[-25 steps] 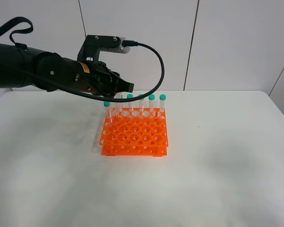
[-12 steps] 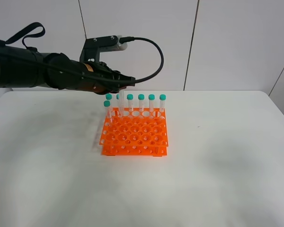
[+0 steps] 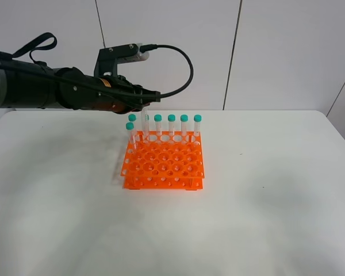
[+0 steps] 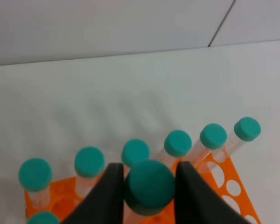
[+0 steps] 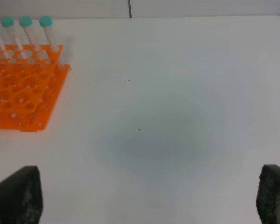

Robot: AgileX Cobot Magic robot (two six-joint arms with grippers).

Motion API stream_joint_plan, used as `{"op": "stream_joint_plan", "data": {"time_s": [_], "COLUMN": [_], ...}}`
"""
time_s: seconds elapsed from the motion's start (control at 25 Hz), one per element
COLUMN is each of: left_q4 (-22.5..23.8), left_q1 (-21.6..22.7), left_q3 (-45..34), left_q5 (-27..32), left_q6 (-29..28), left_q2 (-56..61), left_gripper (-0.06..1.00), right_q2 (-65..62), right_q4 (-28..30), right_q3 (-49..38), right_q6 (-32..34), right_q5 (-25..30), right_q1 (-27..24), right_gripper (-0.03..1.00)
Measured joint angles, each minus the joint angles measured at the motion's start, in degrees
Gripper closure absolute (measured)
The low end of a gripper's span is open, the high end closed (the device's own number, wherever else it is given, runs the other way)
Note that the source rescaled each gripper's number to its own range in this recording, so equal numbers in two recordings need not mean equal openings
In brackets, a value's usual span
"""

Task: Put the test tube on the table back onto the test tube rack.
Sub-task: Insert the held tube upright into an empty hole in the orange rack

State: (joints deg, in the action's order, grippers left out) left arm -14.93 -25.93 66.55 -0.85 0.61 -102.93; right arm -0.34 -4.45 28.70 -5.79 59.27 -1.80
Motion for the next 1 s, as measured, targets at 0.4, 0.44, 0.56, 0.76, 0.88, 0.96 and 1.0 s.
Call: {"op": "stream_joint_plan", "data": {"time_s": [0.4, 0.44, 0.56, 0.76, 0.88, 0.96, 1.0], "left_q4": [-0.1, -0.1, -0.1, -0.2, -1.2, -2.3, -2.4], "left_q1": [0.0, 0.0, 0.0, 0.0, 0.0, 0.0, 0.0], "left_q3": [0.0, 0.0, 0.0, 0.0, 0.0, 0.0, 0.0], "left_q5": [-2.3, -2.4, -2.6, -2.8, -2.8, -2.7, -2.7], "left_q6": [0.7, 0.7, 0.7, 0.7, 0.6, 0.6, 0.6], "left_q2": [-2.8, -2.8, -3.0, -3.3, -3.6, -3.6, -3.6], "left_gripper": [0.94, 0.94, 0.94, 0.94, 0.94, 0.94, 0.94], "right_q2": [0.0, 0.0, 0.0, 0.0, 0.0, 0.0, 0.0], "right_q4": [0.0, 0.0, 0.0, 0.0, 0.0, 0.0, 0.0], "right_q3": [0.0, 0.0, 0.0, 0.0, 0.0, 0.0, 0.0], "right_q6": [0.0, 0.0, 0.0, 0.0, 0.0, 0.0, 0.0], "right_q5": [0.0, 0.0, 0.0, 0.0, 0.0, 0.0, 0.0], "right_q1": [0.0, 0.0, 0.0, 0.0, 0.0, 0.0, 0.0], "right_gripper": [-0.03, -0.03, -0.03, -0.03, -0.03, -0.03, -0.03]}}
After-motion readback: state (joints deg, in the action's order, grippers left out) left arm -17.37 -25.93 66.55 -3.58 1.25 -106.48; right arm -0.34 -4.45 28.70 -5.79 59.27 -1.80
